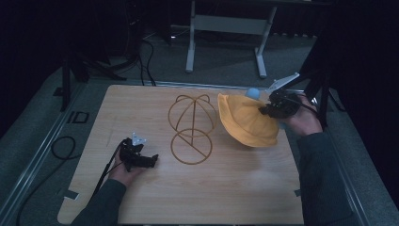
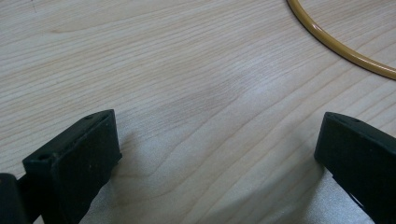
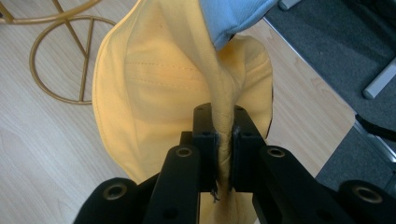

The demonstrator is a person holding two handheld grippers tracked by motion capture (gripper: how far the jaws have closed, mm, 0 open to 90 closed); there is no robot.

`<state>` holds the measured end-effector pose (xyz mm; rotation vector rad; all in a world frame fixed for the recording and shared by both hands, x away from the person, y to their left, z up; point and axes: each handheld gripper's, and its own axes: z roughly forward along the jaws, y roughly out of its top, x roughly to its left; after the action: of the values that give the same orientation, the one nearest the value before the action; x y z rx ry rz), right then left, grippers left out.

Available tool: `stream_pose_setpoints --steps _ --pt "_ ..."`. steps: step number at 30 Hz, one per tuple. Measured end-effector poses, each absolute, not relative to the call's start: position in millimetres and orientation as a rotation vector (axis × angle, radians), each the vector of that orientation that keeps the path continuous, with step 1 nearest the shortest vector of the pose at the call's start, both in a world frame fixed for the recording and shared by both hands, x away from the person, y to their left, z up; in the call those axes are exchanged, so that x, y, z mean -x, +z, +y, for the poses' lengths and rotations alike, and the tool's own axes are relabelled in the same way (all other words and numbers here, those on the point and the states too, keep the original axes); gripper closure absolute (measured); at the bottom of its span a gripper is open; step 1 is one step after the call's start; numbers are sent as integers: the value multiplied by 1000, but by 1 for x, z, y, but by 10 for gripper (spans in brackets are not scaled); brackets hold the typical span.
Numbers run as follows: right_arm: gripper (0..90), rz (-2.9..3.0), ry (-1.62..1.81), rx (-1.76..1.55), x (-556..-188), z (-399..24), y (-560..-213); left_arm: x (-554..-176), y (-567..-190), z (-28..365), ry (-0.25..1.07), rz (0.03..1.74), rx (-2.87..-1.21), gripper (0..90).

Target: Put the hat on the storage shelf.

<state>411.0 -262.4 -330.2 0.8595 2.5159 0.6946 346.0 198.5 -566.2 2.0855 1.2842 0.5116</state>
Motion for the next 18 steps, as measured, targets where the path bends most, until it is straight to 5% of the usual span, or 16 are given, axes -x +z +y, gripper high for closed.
stream_pose_setpoints --steps 18 --pt "836 2493 765 -807 -409 -254 -305 -346 -566 198 508 1285 -2086 1"
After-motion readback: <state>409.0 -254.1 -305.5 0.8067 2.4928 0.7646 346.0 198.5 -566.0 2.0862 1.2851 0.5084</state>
